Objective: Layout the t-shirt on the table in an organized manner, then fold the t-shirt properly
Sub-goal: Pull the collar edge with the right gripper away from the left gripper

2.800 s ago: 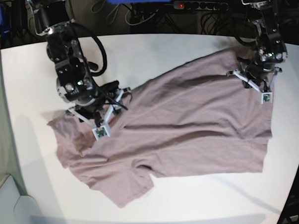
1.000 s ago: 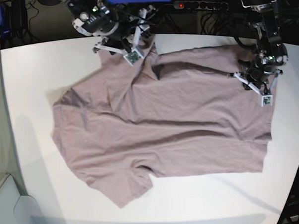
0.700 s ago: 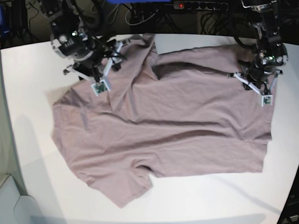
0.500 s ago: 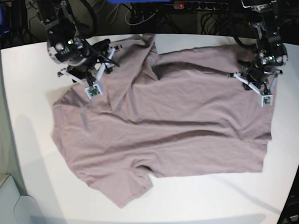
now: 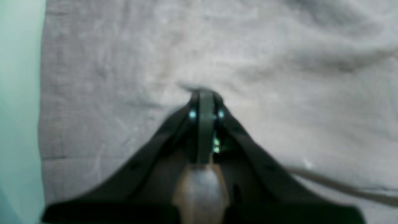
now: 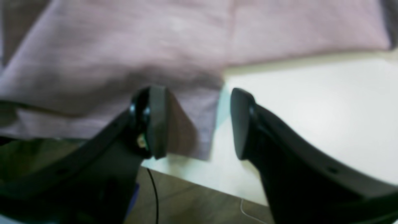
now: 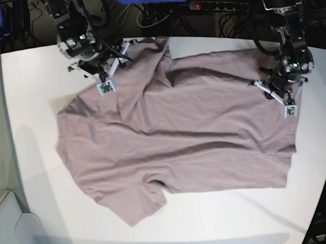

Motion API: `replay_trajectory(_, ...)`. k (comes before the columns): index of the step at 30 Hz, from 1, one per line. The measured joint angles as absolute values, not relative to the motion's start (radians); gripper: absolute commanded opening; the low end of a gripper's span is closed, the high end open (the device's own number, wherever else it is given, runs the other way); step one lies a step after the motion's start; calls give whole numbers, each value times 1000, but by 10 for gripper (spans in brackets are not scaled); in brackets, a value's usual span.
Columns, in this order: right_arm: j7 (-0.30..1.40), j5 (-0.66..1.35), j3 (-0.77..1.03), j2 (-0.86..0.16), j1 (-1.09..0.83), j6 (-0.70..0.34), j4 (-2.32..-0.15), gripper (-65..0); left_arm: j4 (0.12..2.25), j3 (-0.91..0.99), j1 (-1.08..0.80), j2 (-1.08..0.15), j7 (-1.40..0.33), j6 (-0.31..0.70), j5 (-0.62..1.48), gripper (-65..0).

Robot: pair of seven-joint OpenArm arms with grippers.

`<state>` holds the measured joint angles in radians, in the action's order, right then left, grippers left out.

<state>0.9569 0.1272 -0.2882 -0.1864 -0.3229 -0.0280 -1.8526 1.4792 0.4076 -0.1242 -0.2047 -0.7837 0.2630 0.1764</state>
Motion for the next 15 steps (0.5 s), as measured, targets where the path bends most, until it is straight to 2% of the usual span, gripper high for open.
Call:
replay_trajectory(4, 953, 128, -320, -188, -325, -28, -1852, -650, 1479, 405, -124, -205, -784, 263, 176, -649)
replay_trajectory(10, 973, 130, -312, -197, -332, -28, -1885, -650, 1479, 403, -124, -204, -781, 263, 176, -649)
replay_trajectory(15, 978, 124, -212, -188, -403, -28, -2012, -650, 1479, 404, -124, -205, -782, 263, 176, -649)
